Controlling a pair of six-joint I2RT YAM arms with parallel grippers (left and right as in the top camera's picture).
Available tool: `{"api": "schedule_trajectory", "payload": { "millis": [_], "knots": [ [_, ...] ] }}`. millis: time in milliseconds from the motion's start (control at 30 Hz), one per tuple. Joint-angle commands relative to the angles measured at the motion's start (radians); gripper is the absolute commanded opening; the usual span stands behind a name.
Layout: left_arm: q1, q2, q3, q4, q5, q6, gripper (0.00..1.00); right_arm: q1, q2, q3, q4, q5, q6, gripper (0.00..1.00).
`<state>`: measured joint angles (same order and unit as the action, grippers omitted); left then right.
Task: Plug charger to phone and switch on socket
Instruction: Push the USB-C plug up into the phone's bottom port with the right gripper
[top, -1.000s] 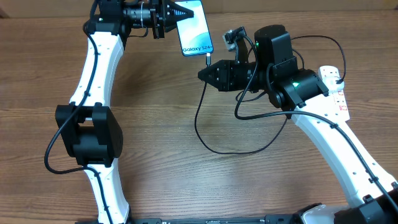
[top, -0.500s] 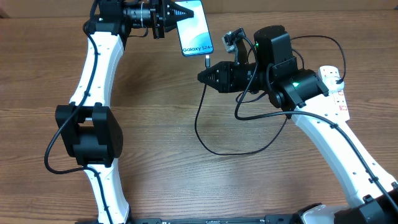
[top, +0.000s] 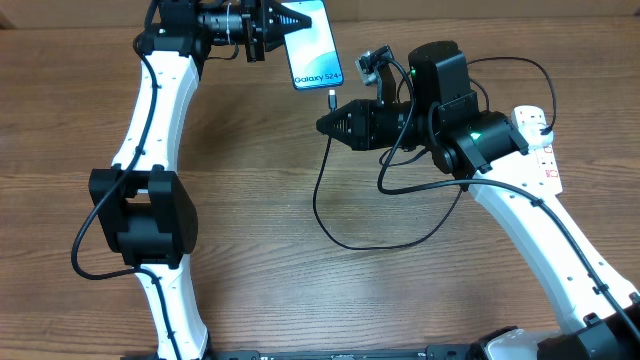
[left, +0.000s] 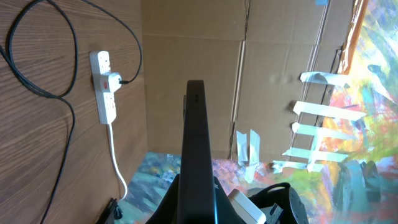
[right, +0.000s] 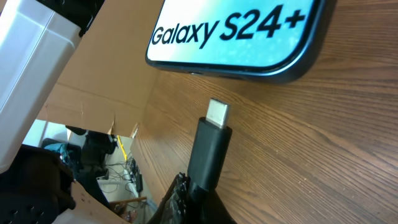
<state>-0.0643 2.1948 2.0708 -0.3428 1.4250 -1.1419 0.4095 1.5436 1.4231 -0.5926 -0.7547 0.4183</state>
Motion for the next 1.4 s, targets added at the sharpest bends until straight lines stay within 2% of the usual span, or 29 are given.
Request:
{"api": "schedule_trajectory", "payload": {
  "millis": [0,1367],
  "knots": [
    [-0.01,-0.011,0.013,0.008,0.01,0.02,0.04,0.019,-0.014,0.004,0.004,-0.009,-0.008,0.04],
    [-0.035,-0.011,0.013,0.008,0.095,0.048,0.04,0.021,-0.012,0.004,0.0,0.011,-0.027,0.04]
  ]
}}
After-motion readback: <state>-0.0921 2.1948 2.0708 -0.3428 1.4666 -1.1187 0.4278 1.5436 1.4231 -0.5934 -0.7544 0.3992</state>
